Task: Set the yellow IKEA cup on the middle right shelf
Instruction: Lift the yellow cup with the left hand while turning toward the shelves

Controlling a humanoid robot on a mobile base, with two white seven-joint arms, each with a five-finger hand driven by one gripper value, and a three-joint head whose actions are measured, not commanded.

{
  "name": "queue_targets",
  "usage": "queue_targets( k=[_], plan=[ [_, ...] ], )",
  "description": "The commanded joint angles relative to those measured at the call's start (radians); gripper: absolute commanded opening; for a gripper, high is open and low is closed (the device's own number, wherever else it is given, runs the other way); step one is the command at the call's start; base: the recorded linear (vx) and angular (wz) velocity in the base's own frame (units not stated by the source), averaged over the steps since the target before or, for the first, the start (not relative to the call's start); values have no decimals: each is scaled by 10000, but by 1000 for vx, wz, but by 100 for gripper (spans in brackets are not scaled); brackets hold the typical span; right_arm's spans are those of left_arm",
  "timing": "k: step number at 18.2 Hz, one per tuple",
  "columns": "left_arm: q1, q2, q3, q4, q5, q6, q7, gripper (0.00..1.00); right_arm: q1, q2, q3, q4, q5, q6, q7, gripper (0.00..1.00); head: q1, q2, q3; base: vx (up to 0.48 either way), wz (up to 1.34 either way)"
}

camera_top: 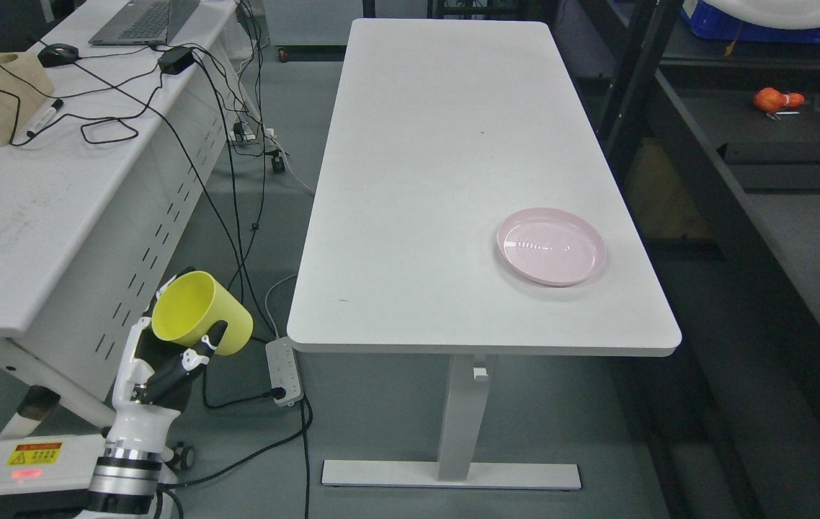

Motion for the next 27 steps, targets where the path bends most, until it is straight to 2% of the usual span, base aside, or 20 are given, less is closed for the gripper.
queue_targets(
  k=[1, 12, 27],
  plan=[
    [324, 174, -317, -140, 0, -4, 13, 2, 139, -175, 169, -15, -245, 7, -8, 99, 0, 0, 0, -280, 91],
    [324, 174, -441, -79, 0, 11, 28, 2, 139, -175, 169, 0, -245, 7, -8, 99, 0, 0, 0, -313, -366],
    [309, 174, -977, 90, -15, 27, 28, 2, 139, -175, 169, 0, -245, 7, -8, 99, 0, 0, 0, -211, -1071]
  ],
)
